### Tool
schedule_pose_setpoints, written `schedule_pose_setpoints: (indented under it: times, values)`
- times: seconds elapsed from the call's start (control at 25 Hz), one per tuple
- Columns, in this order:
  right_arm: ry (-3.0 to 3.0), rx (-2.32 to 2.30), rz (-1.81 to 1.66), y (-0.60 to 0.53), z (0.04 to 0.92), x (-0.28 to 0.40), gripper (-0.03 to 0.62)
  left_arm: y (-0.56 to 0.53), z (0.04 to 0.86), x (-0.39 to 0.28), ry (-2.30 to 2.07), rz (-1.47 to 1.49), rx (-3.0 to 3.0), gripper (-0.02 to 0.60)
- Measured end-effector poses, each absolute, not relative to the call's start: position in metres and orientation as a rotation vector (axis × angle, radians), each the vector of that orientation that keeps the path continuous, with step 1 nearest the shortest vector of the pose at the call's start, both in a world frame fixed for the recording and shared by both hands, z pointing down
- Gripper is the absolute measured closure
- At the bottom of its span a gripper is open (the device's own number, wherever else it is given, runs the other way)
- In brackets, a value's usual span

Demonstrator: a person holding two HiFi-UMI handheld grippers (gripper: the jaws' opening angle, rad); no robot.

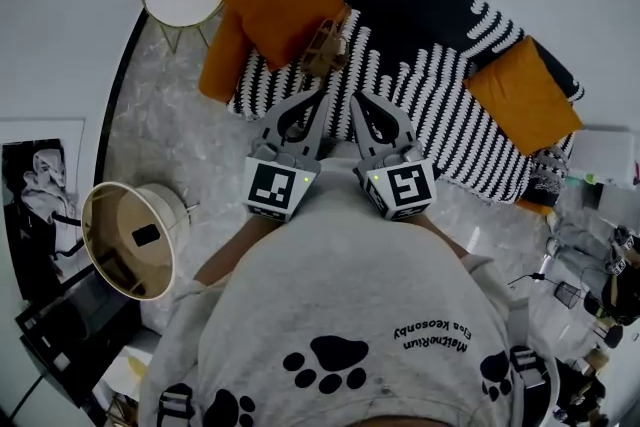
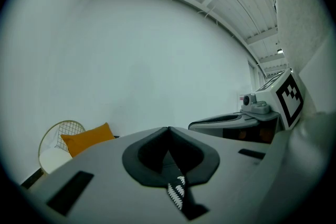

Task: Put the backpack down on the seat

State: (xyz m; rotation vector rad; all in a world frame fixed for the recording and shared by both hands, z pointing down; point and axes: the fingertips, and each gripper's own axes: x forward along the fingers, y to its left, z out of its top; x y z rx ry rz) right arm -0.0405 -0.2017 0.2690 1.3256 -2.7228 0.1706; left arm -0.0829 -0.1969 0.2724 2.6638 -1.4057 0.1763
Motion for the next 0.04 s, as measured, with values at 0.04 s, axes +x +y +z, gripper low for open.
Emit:
schedule_pose_setpoints:
  times: [0.04]
  values:
    - [-2.721, 1.328, 0.176, -0.2015, 0.2712, -0.0432, 0.560, -0.1966, 0.2738, -0.0854, -1.402, 0.177, 2.667, 0.561]
